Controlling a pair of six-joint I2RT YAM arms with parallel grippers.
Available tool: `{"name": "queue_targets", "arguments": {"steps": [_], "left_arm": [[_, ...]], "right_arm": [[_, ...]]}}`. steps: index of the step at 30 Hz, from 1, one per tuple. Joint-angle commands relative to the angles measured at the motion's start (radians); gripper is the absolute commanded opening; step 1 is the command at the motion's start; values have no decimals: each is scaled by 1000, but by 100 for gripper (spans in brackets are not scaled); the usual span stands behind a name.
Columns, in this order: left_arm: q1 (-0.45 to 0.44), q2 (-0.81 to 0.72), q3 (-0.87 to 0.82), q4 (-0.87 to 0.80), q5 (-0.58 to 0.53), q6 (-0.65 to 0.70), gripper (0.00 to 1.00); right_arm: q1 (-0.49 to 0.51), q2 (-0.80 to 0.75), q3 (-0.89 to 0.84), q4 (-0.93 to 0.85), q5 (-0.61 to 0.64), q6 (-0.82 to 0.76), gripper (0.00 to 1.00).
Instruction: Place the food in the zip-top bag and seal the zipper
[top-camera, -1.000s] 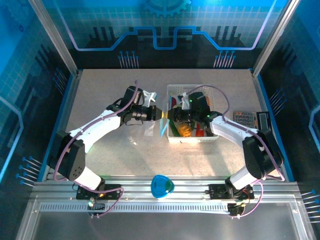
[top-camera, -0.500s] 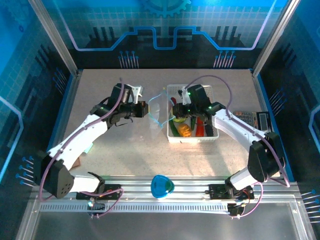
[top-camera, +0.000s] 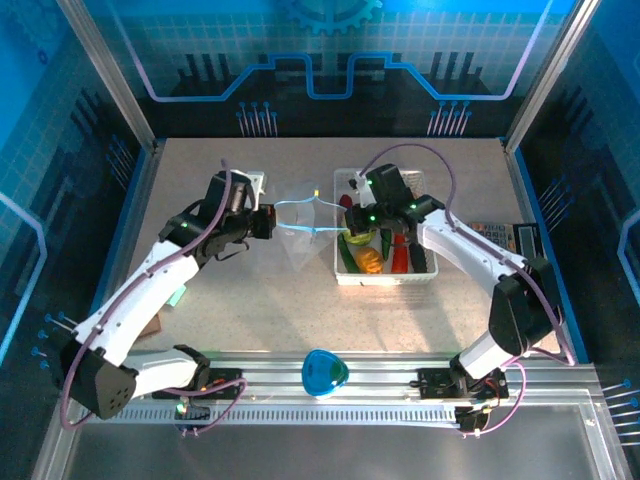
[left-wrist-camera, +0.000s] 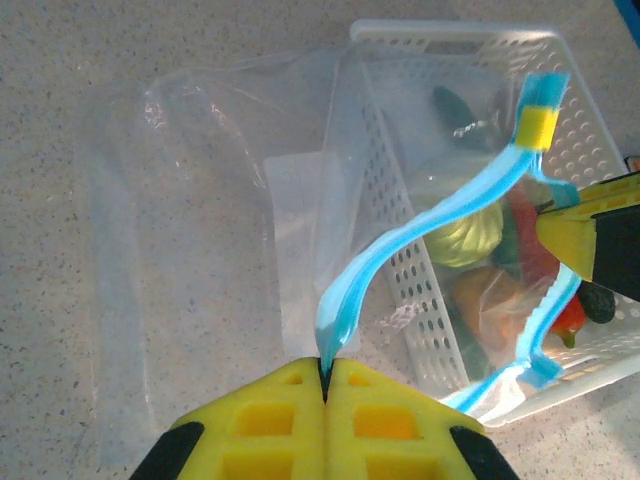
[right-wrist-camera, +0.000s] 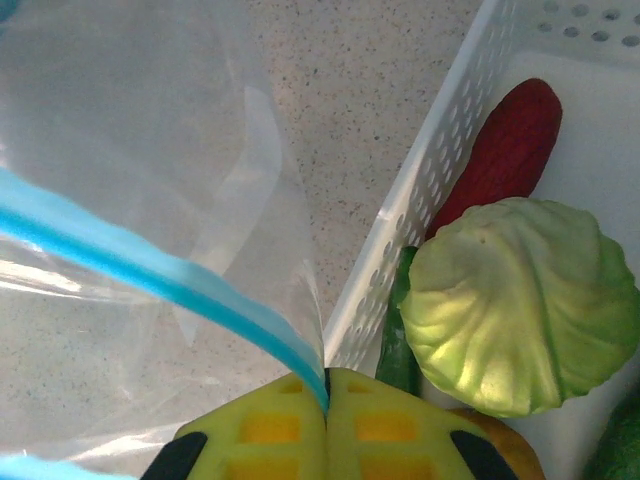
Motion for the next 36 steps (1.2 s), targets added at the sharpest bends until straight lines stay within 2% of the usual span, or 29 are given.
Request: {"name": "queue_targets", "arguments": {"steps": [1, 6, 10, 15, 19, 23, 27, 31, 36], "left_arm": [[1, 74, -17, 49, 53, -23, 0], [-24, 161, 4, 81, 57, -27, 0], [-32, 209, 30, 82, 46, -24, 0], [-31, 239, 49, 84, 44, -18, 0], [-33, 256, 60, 88, 48, -19, 0], [-34, 266, 70, 86, 48, -14, 0], [-35, 269, 71, 87, 50, -11, 0], [-35, 270, 71, 92, 54, -8, 0], [-34, 269, 70, 97, 59, -5, 0]], "right_arm": [[17, 34, 46, -17, -22, -9, 4], [36, 59, 66, 3, -58, -7, 10], [37, 68, 70, 18, -69, 1, 23], [37, 61, 69, 33, -57, 5, 30], [36, 47, 70, 44, -51, 9, 44], [30, 9, 40, 66, 44, 28, 72], [7, 20, 39, 28, 150, 22, 81], [-4, 48, 34, 21, 222, 10, 85], [-22, 97, 33, 28, 239, 15, 90]]}}
